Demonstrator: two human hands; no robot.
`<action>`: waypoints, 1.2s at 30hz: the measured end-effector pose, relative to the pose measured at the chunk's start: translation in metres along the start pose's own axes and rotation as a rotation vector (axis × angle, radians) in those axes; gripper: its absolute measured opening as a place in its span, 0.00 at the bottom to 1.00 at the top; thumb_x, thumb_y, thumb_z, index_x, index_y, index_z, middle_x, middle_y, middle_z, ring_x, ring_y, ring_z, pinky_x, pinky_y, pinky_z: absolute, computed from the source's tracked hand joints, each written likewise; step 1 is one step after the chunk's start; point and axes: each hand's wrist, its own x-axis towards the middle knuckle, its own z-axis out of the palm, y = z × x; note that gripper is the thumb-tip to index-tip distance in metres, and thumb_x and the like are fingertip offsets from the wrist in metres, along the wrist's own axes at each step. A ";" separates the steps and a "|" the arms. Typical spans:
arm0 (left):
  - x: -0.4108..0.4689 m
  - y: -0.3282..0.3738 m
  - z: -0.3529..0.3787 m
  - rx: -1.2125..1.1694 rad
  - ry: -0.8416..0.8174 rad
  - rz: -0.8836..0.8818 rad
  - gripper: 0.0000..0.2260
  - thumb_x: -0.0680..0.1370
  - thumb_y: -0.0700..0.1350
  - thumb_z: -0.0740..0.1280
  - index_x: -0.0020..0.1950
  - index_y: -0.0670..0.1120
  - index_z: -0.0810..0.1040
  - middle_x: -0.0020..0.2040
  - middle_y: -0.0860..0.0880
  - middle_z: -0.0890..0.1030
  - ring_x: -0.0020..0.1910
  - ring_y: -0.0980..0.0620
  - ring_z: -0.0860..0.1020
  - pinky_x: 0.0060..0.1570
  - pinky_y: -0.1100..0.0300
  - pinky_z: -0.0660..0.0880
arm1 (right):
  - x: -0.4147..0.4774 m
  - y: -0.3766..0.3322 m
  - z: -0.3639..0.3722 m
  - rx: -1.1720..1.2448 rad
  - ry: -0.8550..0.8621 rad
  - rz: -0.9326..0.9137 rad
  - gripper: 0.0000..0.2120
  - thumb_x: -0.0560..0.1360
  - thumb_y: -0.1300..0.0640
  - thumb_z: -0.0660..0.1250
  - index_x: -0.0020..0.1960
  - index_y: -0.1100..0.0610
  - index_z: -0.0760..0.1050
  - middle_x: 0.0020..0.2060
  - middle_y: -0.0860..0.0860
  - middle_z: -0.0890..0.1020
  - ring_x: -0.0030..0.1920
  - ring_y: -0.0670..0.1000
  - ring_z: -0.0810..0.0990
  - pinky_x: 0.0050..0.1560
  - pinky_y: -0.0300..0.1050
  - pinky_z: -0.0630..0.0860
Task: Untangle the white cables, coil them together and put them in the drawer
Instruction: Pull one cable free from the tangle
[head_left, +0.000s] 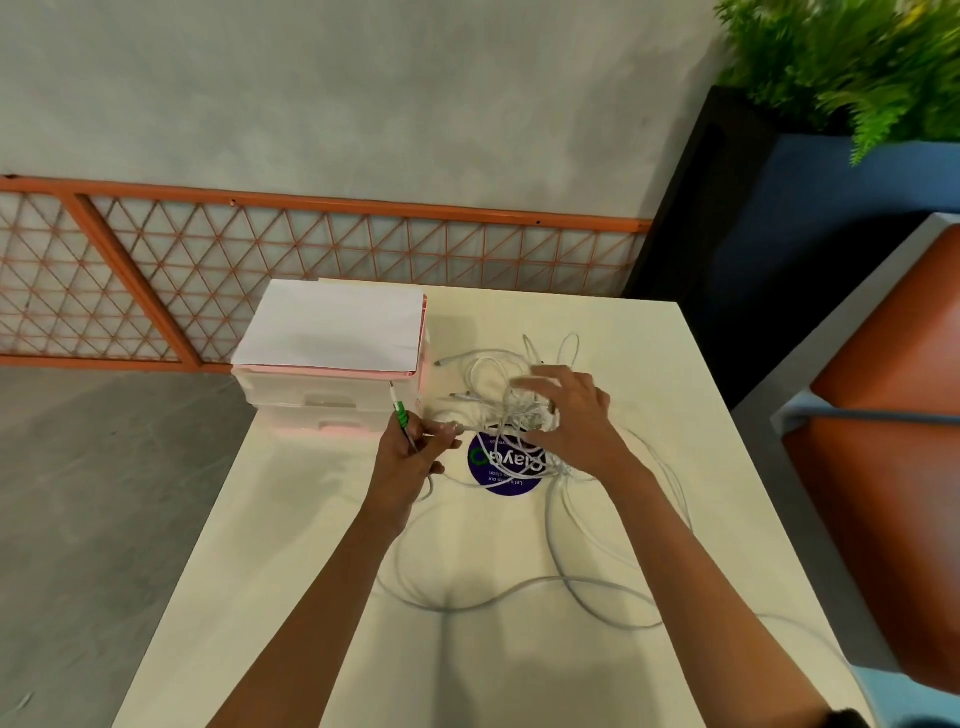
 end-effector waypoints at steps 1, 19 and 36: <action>0.000 0.000 0.002 0.014 -0.001 0.013 0.17 0.76 0.37 0.68 0.38 0.47 0.61 0.45 0.42 0.81 0.41 0.50 0.82 0.31 0.63 0.71 | 0.005 -0.004 -0.002 -0.045 -0.081 -0.027 0.25 0.67 0.52 0.74 0.62 0.42 0.75 0.62 0.42 0.73 0.63 0.47 0.66 0.64 0.49 0.55; 0.010 0.007 -0.027 -0.133 0.269 0.096 0.14 0.79 0.37 0.65 0.38 0.47 0.63 0.43 0.44 0.81 0.40 0.56 0.84 0.33 0.64 0.76 | -0.020 0.080 0.013 0.386 0.220 0.437 0.07 0.64 0.77 0.71 0.37 0.67 0.81 0.24 0.47 0.78 0.23 0.37 0.76 0.28 0.26 0.71; 0.005 0.015 -0.009 -0.085 0.153 0.145 0.12 0.79 0.36 0.63 0.41 0.45 0.62 0.43 0.45 0.79 0.41 0.56 0.82 0.39 0.62 0.78 | 0.010 0.019 0.024 0.105 0.205 0.129 0.13 0.74 0.65 0.67 0.58 0.56 0.76 0.54 0.55 0.76 0.52 0.53 0.76 0.57 0.49 0.73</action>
